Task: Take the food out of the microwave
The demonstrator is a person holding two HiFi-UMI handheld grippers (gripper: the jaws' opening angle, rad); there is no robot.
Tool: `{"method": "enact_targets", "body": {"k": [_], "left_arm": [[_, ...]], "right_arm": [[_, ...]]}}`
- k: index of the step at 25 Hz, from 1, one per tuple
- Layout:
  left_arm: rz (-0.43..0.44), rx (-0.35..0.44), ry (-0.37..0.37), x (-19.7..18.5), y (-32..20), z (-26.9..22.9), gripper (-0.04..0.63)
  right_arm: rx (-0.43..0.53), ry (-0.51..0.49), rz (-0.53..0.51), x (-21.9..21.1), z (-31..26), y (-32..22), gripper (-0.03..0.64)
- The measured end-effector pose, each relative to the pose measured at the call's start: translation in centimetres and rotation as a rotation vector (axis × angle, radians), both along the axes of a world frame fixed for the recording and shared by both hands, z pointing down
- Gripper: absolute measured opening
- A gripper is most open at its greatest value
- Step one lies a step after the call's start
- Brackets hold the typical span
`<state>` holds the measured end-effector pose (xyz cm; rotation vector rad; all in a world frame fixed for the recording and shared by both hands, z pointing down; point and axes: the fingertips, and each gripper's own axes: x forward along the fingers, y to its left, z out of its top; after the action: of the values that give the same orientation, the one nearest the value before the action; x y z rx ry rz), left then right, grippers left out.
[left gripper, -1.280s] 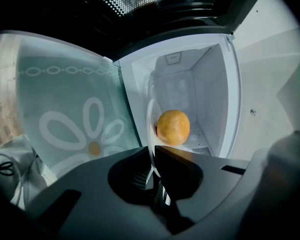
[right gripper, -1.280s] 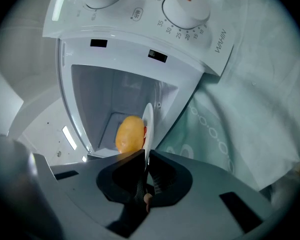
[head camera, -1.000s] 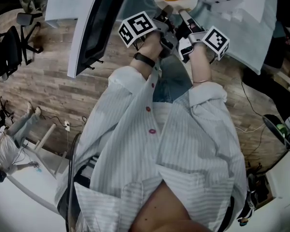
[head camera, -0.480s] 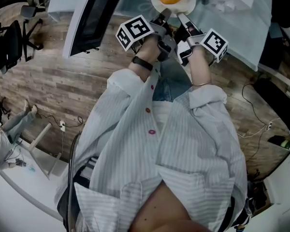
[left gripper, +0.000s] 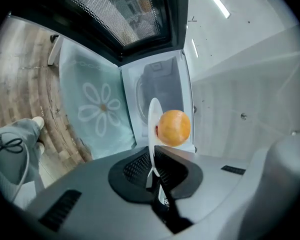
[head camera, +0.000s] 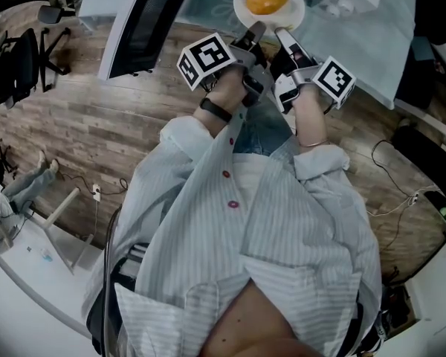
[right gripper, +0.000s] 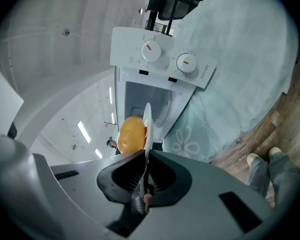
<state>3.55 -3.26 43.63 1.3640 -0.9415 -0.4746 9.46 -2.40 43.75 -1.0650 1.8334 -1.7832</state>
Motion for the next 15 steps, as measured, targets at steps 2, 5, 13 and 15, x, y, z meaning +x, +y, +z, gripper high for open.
{"method": "enact_targets", "body": {"k": [2,5,13,15], "left_arm": [[0.005,0.000,0.007,0.0,0.4,-0.7,0.026],[0.021,0.006,0.020,-0.2,0.4,-1.9,0.025],[0.077,0.033,0.026,0.0,0.0,-4.1,0.025],[0.082,0.035,0.034,0.0,0.1,-4.4,0.024]], "right_arm": [[0.007,-0.002,-0.001,0.0,-0.6,0.4,0.043],[0.023,-0.007,0.001,-0.1,-1.6,0.4,0.043],[0.066,-0.028,0.015,0.0,-3.8,0.2,0.043],[0.075,-0.033,0.016,-0.1,-4.1,0.3,0.043]]}}
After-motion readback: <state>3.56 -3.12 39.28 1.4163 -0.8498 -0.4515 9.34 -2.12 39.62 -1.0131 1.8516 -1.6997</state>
